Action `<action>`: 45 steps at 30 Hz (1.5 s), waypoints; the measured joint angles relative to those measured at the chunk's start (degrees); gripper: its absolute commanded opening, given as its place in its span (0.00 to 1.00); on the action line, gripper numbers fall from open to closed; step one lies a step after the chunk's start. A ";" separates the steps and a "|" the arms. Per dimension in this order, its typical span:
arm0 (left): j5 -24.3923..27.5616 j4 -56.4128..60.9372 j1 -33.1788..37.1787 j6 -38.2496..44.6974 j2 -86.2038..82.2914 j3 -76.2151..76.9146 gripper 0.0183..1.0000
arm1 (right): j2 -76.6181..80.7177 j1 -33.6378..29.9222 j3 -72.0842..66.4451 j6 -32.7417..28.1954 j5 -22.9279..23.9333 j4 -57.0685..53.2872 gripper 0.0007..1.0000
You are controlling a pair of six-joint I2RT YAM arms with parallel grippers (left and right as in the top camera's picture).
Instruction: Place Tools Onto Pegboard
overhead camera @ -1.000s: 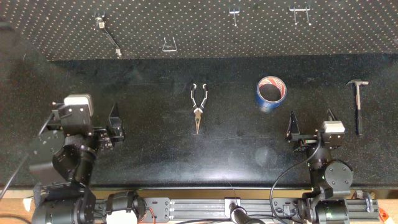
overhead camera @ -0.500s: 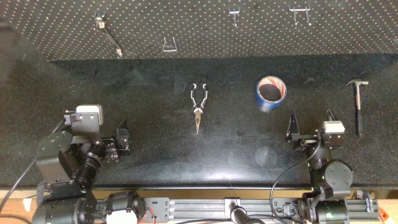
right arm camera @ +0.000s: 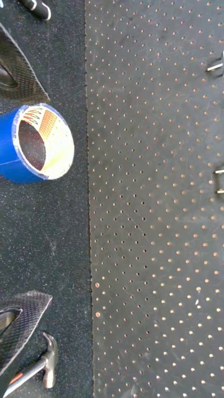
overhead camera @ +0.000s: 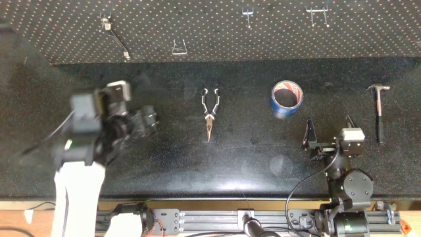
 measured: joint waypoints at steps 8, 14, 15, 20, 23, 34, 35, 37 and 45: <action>-8.96 2.73 -21.55 -11.23 14.34 3.61 1.00 | 0.00 0.00 0.00 0.00 0.02 0.00 0.98; -10.49 2.36 -23.78 -16.46 22.99 9.03 1.00 | 0.00 0.00 0.00 0.00 0.02 0.00 0.98; -10.49 1.62 -23.78 -16.61 23.67 9.46 1.00 | 0.00 0.00 0.00 0.00 0.02 0.00 0.98; -8.70 2.95 -24.00 -16.65 23.76 9.79 1.00 | 0.00 0.00 0.00 0.00 0.02 0.00 0.98; -9.31 4.66 -25.59 -17.77 23.76 10.32 1.00 | 0.00 0.00 0.00 0.00 0.02 0.00 0.98; -13.75 -1.81 -28.52 -20.00 39.82 25.62 1.00 | 0.00 0.00 0.00 0.00 0.02 0.00 0.98; -14.40 -2.40 -29.16 -20.04 41.94 26.84 1.00 | 0.00 0.00 0.00 0.00 0.02 0.00 0.98; -15.78 -2.43 -30.08 -20.83 44.39 27.63 1.00 | 0.00 0.00 0.00 0.00 0.02 0.00 0.98; -18.75 0.68 -30.29 -22.21 46.18 28.15 1.00 | 0.00 0.00 0.00 0.00 0.02 0.00 0.98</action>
